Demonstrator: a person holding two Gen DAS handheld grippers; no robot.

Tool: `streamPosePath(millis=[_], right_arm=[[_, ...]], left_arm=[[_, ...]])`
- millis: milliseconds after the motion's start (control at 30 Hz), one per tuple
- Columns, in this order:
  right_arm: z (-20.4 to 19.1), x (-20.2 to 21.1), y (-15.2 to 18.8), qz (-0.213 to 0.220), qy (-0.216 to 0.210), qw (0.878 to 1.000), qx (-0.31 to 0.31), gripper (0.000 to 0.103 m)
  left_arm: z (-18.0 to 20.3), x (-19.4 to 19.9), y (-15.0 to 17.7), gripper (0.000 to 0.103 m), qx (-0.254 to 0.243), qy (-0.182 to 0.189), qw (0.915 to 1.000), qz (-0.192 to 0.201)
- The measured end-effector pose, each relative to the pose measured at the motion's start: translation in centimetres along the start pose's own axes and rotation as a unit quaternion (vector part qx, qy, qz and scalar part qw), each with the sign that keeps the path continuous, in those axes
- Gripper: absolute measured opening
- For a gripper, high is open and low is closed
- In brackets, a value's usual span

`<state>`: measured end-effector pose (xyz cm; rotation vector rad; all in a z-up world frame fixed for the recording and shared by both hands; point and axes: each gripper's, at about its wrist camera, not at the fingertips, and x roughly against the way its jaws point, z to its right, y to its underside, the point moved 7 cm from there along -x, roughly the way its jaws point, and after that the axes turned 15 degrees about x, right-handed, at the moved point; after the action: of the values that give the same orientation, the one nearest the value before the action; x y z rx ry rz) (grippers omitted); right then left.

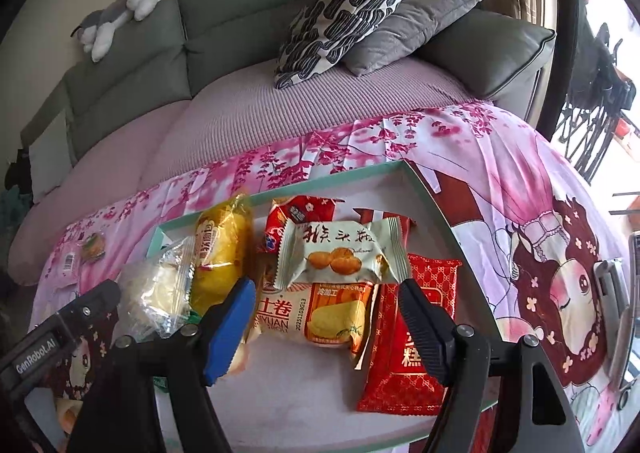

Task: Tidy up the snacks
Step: 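Move both open tools back toward the pink wafer pack and green cookie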

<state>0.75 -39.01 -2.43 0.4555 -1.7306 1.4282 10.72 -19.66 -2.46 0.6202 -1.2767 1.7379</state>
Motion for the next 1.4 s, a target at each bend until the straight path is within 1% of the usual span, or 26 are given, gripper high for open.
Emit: streamPosePath(millis=[100, 200, 267, 333, 367, 400, 600, 633, 667, 700, 1000, 1100, 1233, 1400], right_arm=[[-0.1, -0.3, 0.3, -0.008, -0.002, 1.000, 0.001, 0.078], [-0.4, -0.6, 0.4, -0.013, -0.003, 1.000, 0.009, 0.078], [-0.8, -0.8, 0.5, -0.015, -0.006, 1.000, 0.015, 0.079], [-0.9, -0.9, 0.6, -0.016, -0.009, 1.000, 0.017, 0.084], [-1.0, -0.9, 0.6, -0.015, -0.010, 1.000, 0.018, 0.089], [-1.1, -0.9, 0.6, -0.014, -0.010, 1.000, 0.019, 0.092], [-1.3, -1.0, 0.7, -0.017, -0.009, 1.000, 0.021, 0.093], [-1.2, -1.0, 0.7, -0.017, -0.009, 1.000, 0.021, 0.095], [-1.2, -1.0, 0.7, -0.016, -0.009, 1.000, 0.019, 0.101], [-1.2, -0.9, 0.7, -0.014, -0.007, 1.000, 0.019, 0.103], [-1.0, -1.1, 0.8, -0.015, -0.006, 1.000, 0.019, 0.103], [-1.1, -1.1, 0.8, -0.016, -0.007, 1.000, 0.021, 0.103], [-1.3, -0.9, 0.7, -0.014, -0.007, 1.000, 0.024, 0.103], [-1.6, 0.5, 0.0, 0.004, -0.005, 1.000, 0.026, 0.103]], left_arm=[[-0.8, -0.2, -0.1, 0.085, 0.009, -0.015, 0.9998, 0.003], [-1.6, -0.6, -0.2, 0.090, 0.020, -0.032, 0.9993, 0.004], [-2.2, -1.0, 0.0, 0.091, 0.028, -0.043, 0.9987, -0.001], [-2.6, -1.3, 0.2, 0.092, 0.034, -0.049, 0.9982, -0.003], [-2.8, -1.4, 0.3, 0.092, 0.035, -0.052, 0.9980, -0.002], [-2.9, -1.5, 0.3, 0.093, 0.035, -0.054, 0.9979, -0.001], [-3.2, -1.5, 0.3, 0.093, 0.040, -0.061, 0.9973, 0.005], [-3.3, -1.5, 0.3, 0.093, 0.040, -0.063, 0.9972, 0.006], [-3.3, -1.5, 0.3, 0.093, 0.040, -0.065, 0.9971, 0.008], [-3.4, -1.5, 0.3, 0.093, 0.040, -0.066, 0.9970, 0.009], [-3.2, -1.4, 0.4, 0.093, 0.038, -0.063, 0.9973, 0.006], [-2.9, -1.3, 0.5, 0.093, 0.033, -0.055, 0.9980, 0.002], [-2.5, -1.0, 0.6, 0.093, 0.021, -0.053, 0.9984, 0.000], [-2.4, 0.2, 0.1, 0.093, 0.017, -0.048, 0.9987, 0.009]])
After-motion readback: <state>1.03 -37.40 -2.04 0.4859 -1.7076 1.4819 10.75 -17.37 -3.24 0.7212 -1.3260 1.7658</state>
